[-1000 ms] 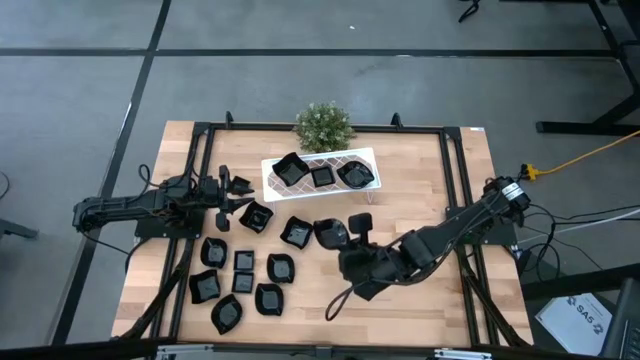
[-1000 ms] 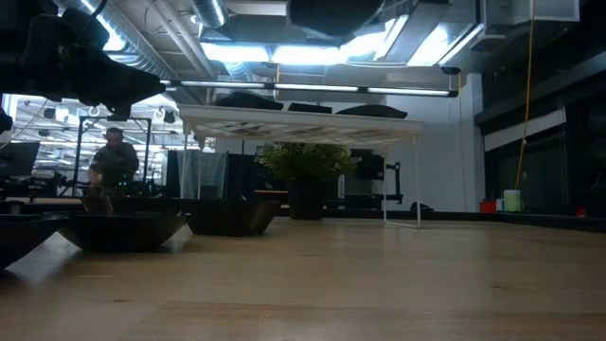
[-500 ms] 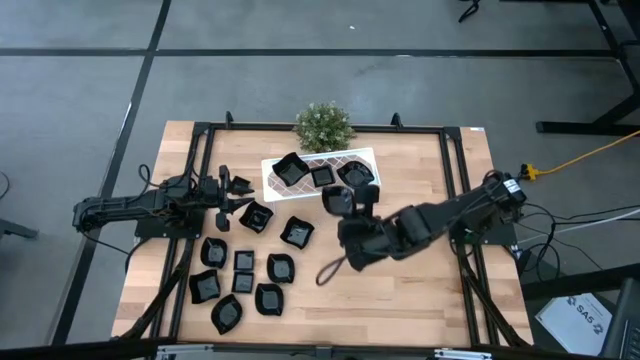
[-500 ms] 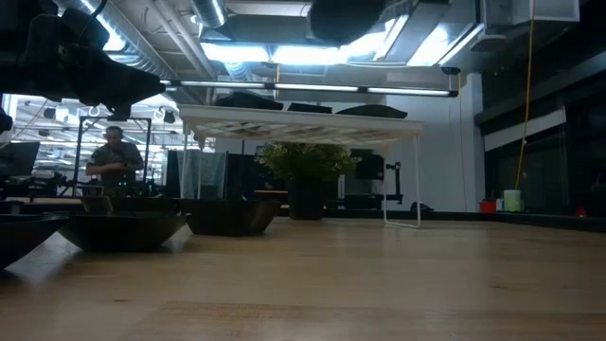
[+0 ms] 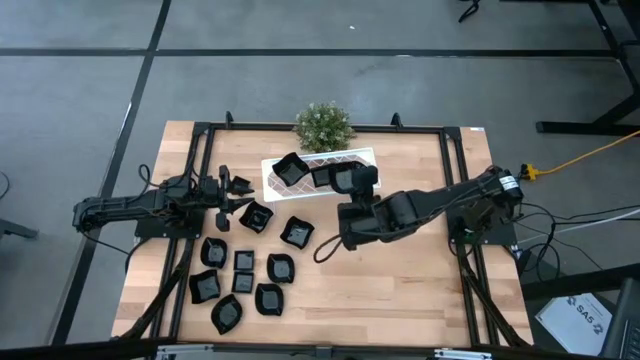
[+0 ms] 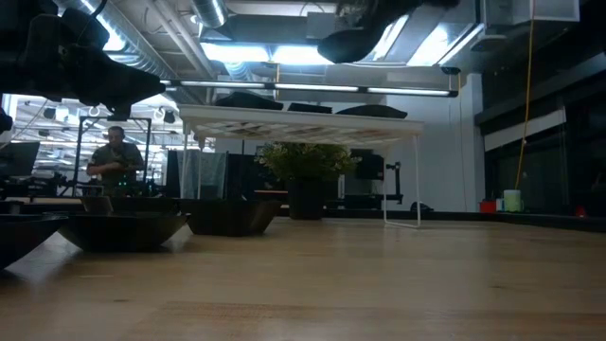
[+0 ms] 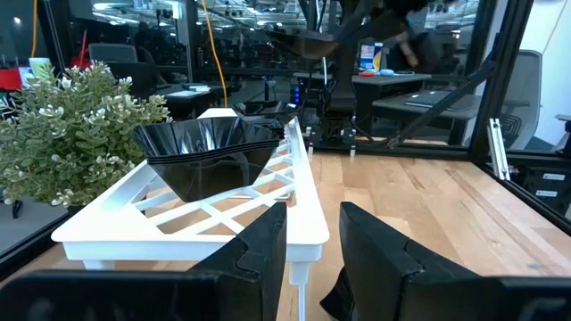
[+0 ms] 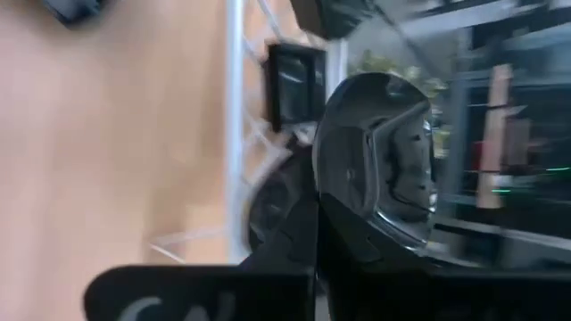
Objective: Pick & Place Mini shaped plates
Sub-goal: Stack the leaf shaped plate on top of the leaf shaped plate on the shelf
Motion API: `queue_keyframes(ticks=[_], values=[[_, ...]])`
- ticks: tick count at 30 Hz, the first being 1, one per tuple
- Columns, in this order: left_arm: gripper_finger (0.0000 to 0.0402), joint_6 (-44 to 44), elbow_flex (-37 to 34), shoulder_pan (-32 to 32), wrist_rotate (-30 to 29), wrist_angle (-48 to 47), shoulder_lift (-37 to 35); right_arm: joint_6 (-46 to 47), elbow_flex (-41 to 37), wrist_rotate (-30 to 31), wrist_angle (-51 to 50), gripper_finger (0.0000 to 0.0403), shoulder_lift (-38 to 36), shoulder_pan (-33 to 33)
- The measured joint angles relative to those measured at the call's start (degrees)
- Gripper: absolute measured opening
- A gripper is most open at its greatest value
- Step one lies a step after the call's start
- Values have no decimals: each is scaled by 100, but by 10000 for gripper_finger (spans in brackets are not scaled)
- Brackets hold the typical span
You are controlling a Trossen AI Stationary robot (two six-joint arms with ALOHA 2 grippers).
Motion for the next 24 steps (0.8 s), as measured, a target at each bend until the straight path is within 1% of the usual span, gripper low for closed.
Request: queue_keyframes(ticks=[2, 7, 10, 14, 19, 24], values=[[100, 0, -2, 2, 0, 1, 2, -215, -194, 336, -5, 4, 0, 32], [100, 0, -2, 0, -2, 2, 0, -488, -636, 814, 22, 4, 0, 43], [100, 0, -2, 0, -1, 2, 2, -788, -847, 1135, 224, 4, 0, 41], [100, 0, -1, 1, -1, 2, 2, -1153, -891, 1152, 485, 4, 2, 39], [100, 0, -1, 2, -1, 0, 2, -2099, -891, 1058, 1405, 4, 2, 39], [100, 0, -2, 0, -1, 0, 2, -2908, -891, 730, 2148, 4, 2, 21]])
